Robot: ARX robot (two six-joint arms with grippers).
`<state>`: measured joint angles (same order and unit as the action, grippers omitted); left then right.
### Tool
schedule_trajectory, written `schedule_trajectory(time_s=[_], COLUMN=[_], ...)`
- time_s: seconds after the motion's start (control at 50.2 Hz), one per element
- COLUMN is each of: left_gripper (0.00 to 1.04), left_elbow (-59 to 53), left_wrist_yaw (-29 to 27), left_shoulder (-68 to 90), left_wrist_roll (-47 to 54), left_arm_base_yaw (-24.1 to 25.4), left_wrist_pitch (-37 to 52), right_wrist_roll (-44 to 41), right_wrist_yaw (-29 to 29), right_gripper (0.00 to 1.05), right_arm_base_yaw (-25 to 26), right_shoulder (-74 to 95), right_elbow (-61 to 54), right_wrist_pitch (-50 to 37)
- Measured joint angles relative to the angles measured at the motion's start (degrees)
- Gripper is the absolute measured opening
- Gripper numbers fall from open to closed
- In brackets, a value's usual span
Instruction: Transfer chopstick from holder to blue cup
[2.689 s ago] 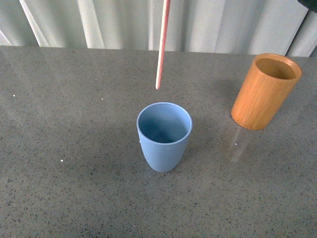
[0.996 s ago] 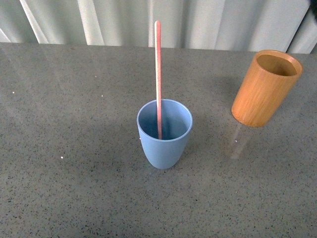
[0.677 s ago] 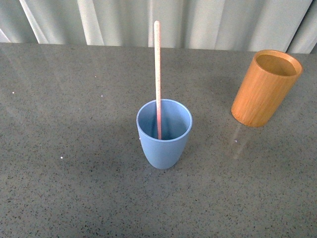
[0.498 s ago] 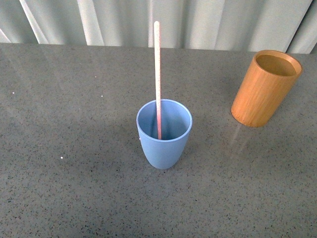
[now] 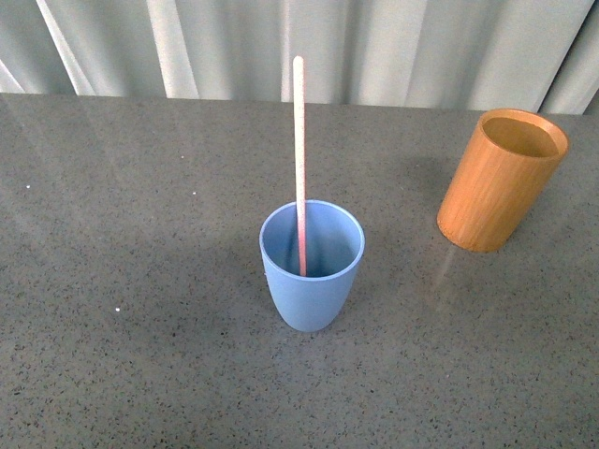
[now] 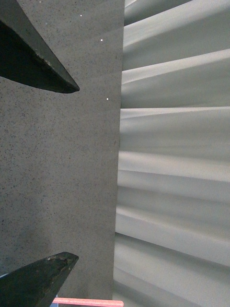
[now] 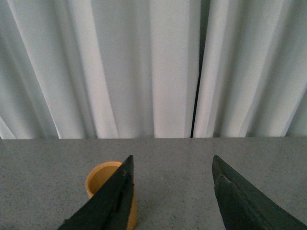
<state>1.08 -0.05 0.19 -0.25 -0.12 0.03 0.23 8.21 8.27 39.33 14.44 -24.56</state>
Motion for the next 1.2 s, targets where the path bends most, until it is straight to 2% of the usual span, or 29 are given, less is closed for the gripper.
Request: schedule_trajectory(time_s=[0.159, 0.199, 0.299, 1.195], left_gripper=[0.98, 0.98, 0.98, 0.98], left_elbow=[-0.02, -0.02, -0.02, 0.00], left_wrist_yaw=[0.07, 0.02, 0.07, 0.07], left_shoulder=[0.00, 0.00, 0.00, 0.00], left_wrist_roll=[0.00, 0.00, 0.00, 0.00], left_arm_base_yaw=[0.00, 0.00, 0.00, 0.00], left_wrist_pitch=[0.00, 0.00, 0.00, 0.00], right_wrist_roll=[0.00, -0.04, -0.20, -0.17], right_wrist_yaw=[-2.73, -6.36, -7.74, -8.17], right_gripper=[0.10, 0.01, 0.01, 0.01], right_arm_base_yaw=[-2.51, -4.79, -8.00, -8.11], right_shoulder=[-5.33, -6.64, -9.81, -27.91], right_elbow=[-5.18, -6.01, -8.09, -13.49], right_wrist_pitch=[0.11, 0.57, 1.62, 12.92])
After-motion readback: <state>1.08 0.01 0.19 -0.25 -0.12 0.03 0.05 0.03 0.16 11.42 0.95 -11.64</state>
